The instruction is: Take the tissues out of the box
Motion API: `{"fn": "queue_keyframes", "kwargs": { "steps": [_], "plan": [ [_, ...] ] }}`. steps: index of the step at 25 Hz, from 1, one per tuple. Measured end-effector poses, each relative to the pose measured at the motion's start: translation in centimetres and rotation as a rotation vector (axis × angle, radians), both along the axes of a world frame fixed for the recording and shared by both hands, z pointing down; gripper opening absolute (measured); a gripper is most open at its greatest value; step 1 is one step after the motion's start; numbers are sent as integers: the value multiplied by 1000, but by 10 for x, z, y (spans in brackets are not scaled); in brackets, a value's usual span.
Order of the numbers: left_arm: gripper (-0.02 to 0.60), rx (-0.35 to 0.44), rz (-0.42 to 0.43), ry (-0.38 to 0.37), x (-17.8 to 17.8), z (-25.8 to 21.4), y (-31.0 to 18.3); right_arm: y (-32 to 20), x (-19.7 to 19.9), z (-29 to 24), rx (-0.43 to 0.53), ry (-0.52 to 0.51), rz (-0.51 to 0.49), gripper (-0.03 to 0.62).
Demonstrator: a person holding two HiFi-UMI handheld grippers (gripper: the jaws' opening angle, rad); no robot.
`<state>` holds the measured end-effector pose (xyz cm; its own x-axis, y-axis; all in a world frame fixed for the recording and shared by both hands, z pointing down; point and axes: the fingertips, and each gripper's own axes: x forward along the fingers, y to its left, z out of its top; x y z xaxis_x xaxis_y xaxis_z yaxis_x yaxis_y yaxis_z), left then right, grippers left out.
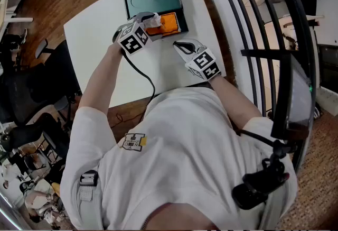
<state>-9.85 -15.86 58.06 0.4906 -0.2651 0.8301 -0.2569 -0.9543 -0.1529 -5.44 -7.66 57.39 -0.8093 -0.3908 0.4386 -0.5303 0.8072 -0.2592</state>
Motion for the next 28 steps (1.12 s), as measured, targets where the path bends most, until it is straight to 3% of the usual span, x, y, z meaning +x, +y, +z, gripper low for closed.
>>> {"fn": "queue_keyframes", "kwargs": {
  "steps": [6,10,13,20,28],
  "plan": [
    [407,-89,93,-82,4,23,3,-40,-4,-13,63,36,10,122],
    [431,-146,100,-63,4,28,2,-56,-1,-11,64,51,51,170],
    [380,-183,111,-41,3,28,2,-60,-2,-7,51,50,62,170],
    [339,-203,120,-26,5,27,-1,-63,-3,-3,37,42,63,167],
    [211,-92,149,-19,2,-3,-1,-70,-7,-21,79,27,66,158]
  ]
}}
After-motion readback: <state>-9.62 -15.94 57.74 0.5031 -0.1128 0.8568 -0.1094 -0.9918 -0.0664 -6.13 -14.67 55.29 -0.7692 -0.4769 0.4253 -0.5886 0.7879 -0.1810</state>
